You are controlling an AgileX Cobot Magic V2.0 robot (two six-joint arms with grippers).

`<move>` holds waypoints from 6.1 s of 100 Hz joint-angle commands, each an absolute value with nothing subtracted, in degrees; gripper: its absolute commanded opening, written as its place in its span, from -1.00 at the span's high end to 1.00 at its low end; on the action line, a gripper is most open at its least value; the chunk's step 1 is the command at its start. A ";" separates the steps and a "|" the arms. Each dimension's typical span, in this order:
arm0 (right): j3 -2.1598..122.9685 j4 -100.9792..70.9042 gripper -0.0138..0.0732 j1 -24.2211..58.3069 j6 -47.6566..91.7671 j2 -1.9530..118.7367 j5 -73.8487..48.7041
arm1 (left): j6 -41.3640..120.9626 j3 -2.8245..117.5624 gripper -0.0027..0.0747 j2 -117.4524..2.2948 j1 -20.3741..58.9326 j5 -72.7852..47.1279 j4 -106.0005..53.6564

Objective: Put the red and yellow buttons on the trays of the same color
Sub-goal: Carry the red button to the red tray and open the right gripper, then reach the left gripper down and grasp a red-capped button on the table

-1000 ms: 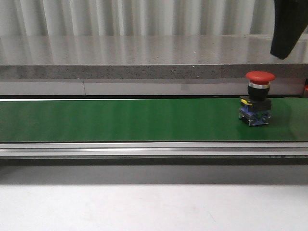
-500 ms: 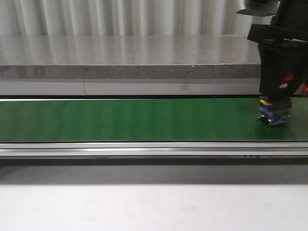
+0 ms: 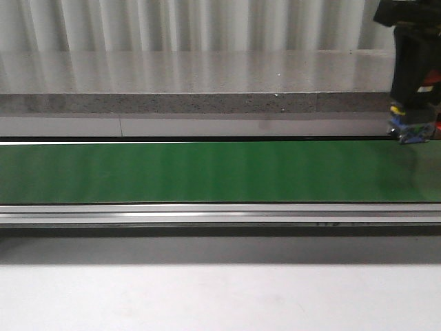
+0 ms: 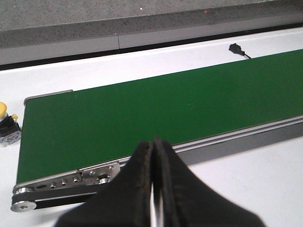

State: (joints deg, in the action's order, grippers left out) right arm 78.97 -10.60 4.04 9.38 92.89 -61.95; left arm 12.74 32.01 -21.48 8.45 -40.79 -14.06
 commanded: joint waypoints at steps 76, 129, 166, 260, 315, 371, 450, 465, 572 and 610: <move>80.80 -10.67 0.52 -25.37 -5.96 92.11 -50.36 | 12.85 33.42 0.98 -21.76 8.41 -36.95 -15.32; 80.80 -14.94 0.52 -27.19 -7.82 102.55 -41.79 | 12.85 33.42 0.98 -21.76 8.41 -36.95 -15.32; 80.80 -17.22 0.25 -27.19 -7.82 107.87 -40.74 | 12.85 33.42 0.98 -21.76 8.41 -36.95 -15.32; 78.43 -14.34 0.33 -21.60 6.70 84.46 -46.51 | 12.85 33.42 0.98 -21.76 8.41 -36.95 -15.32; 60.76 -14.38 0.84 -4.72 8.34 68.41 -44.08 | 12.85 33.42 0.98 -21.76 8.41 -36.95 -15.32; 36.14 -14.43 0.84 0.81 8.95 43.36 -34.97 | 12.85 33.42 0.98 -21.76 8.41 -36.95 -15.32; 25.90 -14.43 0.84 0.81 8.95 18.17 -35.92 | 6.15 34.67 0.98 -28.12 8.41 -35.21 -7.40; 25.90 -14.43 0.84 0.81 8.95 18.17 -35.92 | -6.30 38.66 0.98 -34.48 8.41 -35.66 3.03; 25.90 -14.43 0.84 0.81 8.95 18.17 -35.92 | -10.29 51.87 -0.53 -63.95 -22.56 -56.58 -2.81; 25.90 -14.43 0.84 0.81 8.95 18.17 -35.92 | -8.49 51.87 -0.53 -75.82 -27.58 -55.01 -6.77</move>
